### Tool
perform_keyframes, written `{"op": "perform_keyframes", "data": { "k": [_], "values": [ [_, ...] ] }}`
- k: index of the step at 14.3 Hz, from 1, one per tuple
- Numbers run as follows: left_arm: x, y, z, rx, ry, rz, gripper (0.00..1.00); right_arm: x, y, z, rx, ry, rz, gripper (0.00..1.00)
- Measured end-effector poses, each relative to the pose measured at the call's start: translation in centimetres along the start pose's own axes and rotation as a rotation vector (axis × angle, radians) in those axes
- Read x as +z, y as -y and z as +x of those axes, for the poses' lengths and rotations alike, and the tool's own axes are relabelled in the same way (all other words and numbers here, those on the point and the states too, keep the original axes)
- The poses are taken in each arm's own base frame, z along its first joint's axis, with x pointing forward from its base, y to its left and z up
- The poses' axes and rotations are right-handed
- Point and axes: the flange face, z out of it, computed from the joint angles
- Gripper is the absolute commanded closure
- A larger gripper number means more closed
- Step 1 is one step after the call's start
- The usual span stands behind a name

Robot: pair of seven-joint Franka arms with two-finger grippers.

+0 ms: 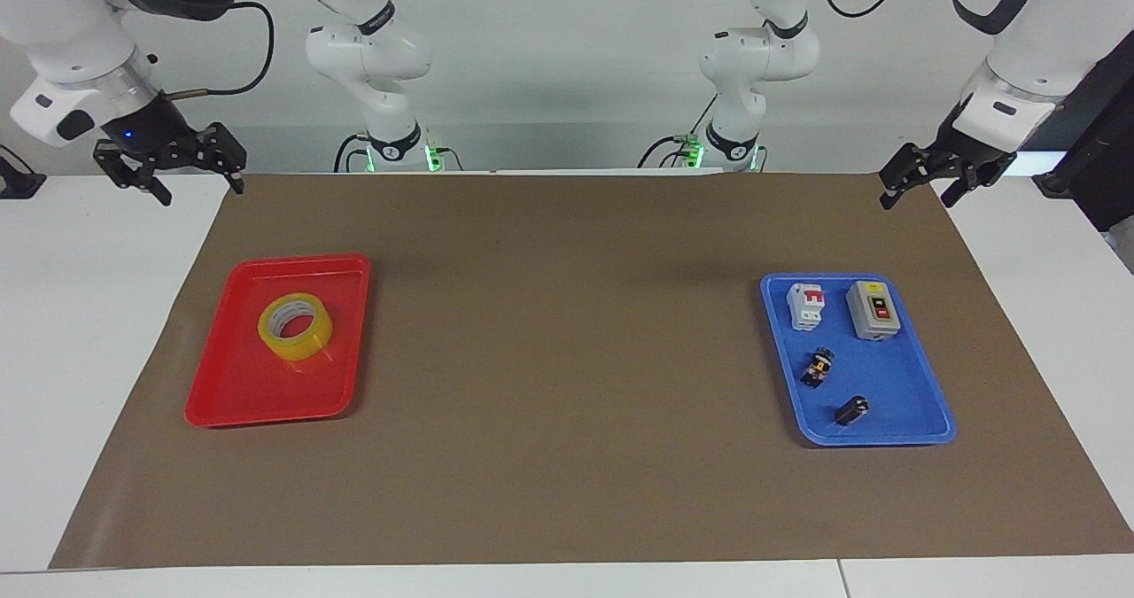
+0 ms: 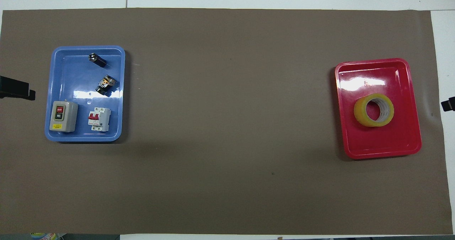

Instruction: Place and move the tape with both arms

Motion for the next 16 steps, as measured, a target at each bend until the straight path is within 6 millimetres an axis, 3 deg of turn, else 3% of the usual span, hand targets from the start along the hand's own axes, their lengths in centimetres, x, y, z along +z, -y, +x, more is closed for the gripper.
{"op": "perform_keyframes", "data": {
  "k": [7,16],
  "values": [
    [0.0,0.0,0.0,0.000,0.000,0.000,0.00,-1.6,0.1,0.3,0.078,-0.014,-0.010,0.00],
    [0.0,0.0,0.0,0.000,0.000,0.000,0.00,-1.7,0.4,1.1,0.080,-0.030,-0.017,0.00]
  ]
}}
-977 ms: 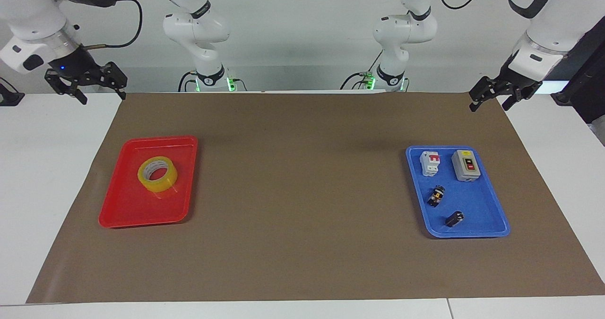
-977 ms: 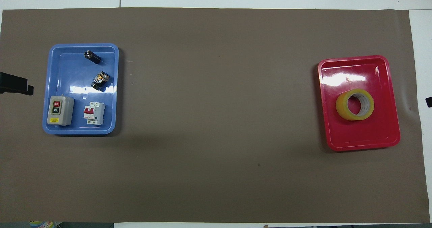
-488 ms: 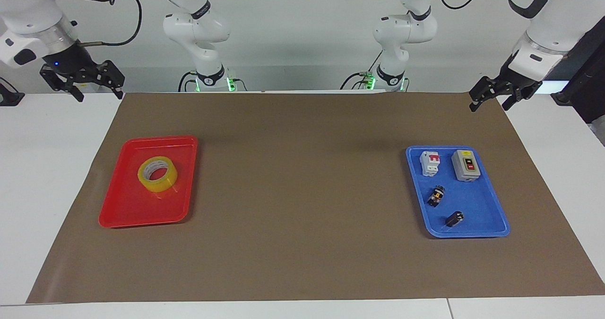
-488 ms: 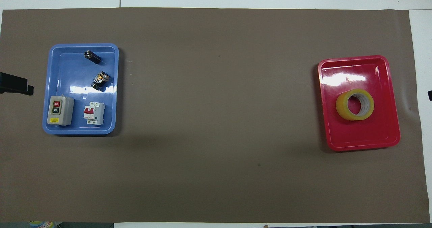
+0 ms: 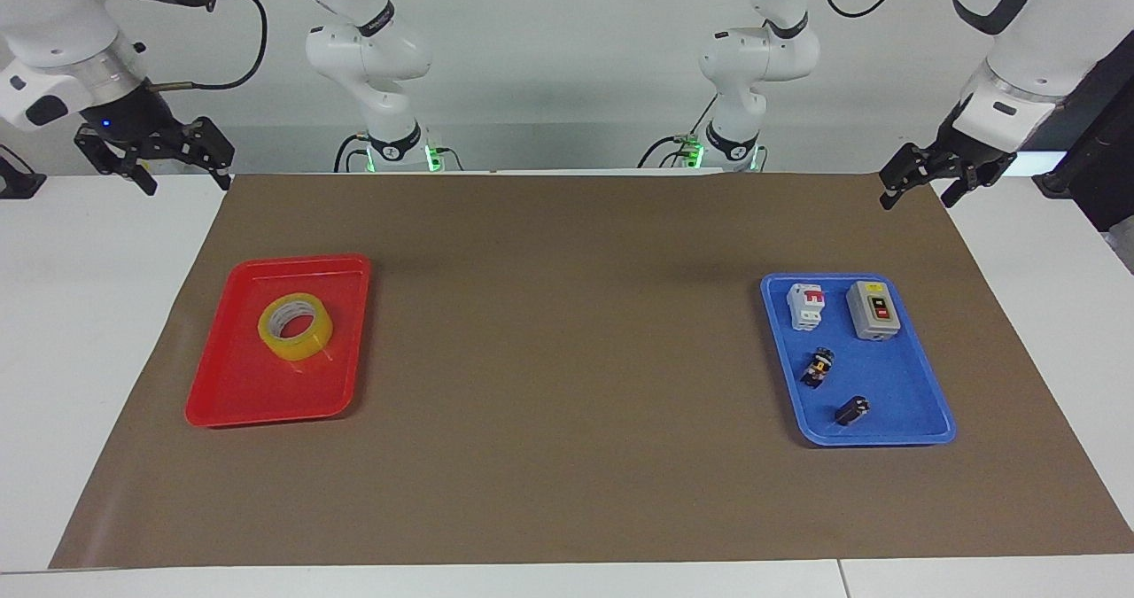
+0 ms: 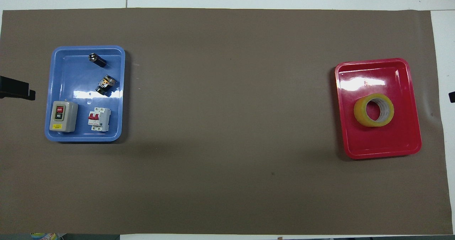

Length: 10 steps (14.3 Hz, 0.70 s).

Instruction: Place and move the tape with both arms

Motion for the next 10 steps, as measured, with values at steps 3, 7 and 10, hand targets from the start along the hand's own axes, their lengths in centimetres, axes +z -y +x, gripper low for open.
{"op": "perform_keyframes", "data": {
  "k": [3,7,10],
  "values": [
    [0.0,0.0,0.0,0.000,0.000,0.000,0.00,0.0,0.0,0.1,0.009,-0.004,-0.001,0.00],
    [0.0,0.0,0.0,0.000,0.000,0.000,0.00,0.0,-0.9,-0.1,0.029,-0.004,0.000,0.00],
    [0.0,0.0,0.0,0.000,0.000,0.000,0.00,0.0,-0.9,-0.2,0.030,-0.004,0.000,0.00]
  ]
}}
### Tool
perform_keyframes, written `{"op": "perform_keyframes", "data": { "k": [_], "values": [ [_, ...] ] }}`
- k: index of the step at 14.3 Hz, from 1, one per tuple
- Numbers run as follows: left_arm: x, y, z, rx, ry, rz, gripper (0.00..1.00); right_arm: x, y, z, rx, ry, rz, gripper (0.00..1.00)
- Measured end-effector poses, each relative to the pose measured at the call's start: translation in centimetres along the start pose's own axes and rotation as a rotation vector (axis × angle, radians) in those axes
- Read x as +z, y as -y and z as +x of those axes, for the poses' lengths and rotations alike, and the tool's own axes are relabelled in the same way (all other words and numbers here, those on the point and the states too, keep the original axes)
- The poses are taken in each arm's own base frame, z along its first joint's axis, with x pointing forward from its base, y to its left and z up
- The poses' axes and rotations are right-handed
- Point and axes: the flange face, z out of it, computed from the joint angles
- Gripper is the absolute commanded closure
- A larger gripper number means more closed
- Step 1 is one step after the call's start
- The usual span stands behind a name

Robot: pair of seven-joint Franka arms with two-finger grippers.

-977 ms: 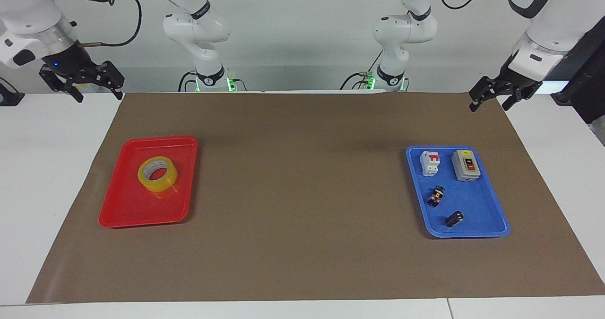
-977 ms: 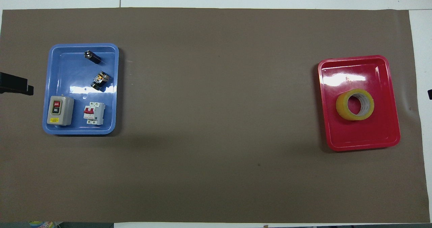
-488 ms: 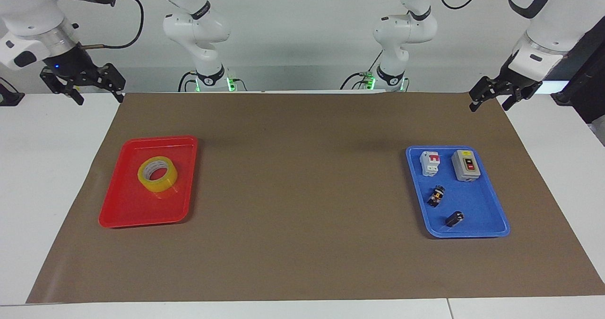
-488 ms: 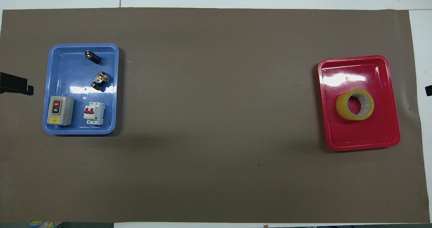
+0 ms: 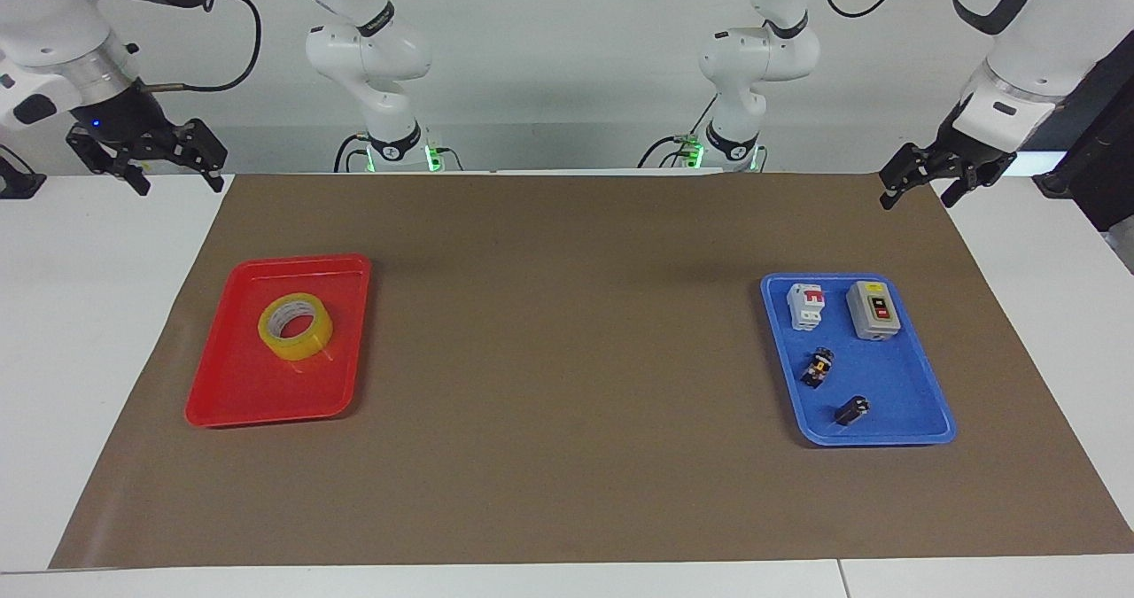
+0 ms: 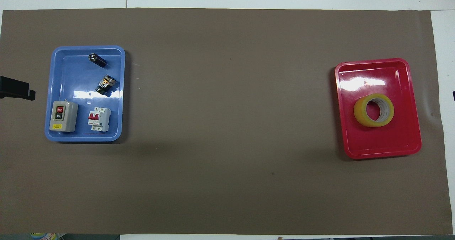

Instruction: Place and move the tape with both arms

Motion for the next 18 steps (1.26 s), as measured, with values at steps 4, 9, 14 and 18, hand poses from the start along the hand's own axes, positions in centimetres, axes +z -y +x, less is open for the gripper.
{"op": "perform_keyframes", "data": {
  "k": [4,9,14,18],
  "values": [
    [0.00,0.00,0.00,0.000,0.000,0.000,0.00,0.16,0.56,0.19,-0.009,0.002,0.013,0.00],
    [0.00,0.00,0.00,0.000,0.000,0.000,0.00,0.26,0.89,0.30,-0.013,0.001,0.031,0.00],
    [0.00,0.00,0.00,0.000,0.000,0.000,0.00,0.26,0.93,0.30,-0.013,0.002,0.033,0.00],
    [0.00,0.00,0.00,0.000,0.000,0.000,0.00,0.29,1.01,0.32,-0.015,0.002,0.033,0.00]
  ]
}}
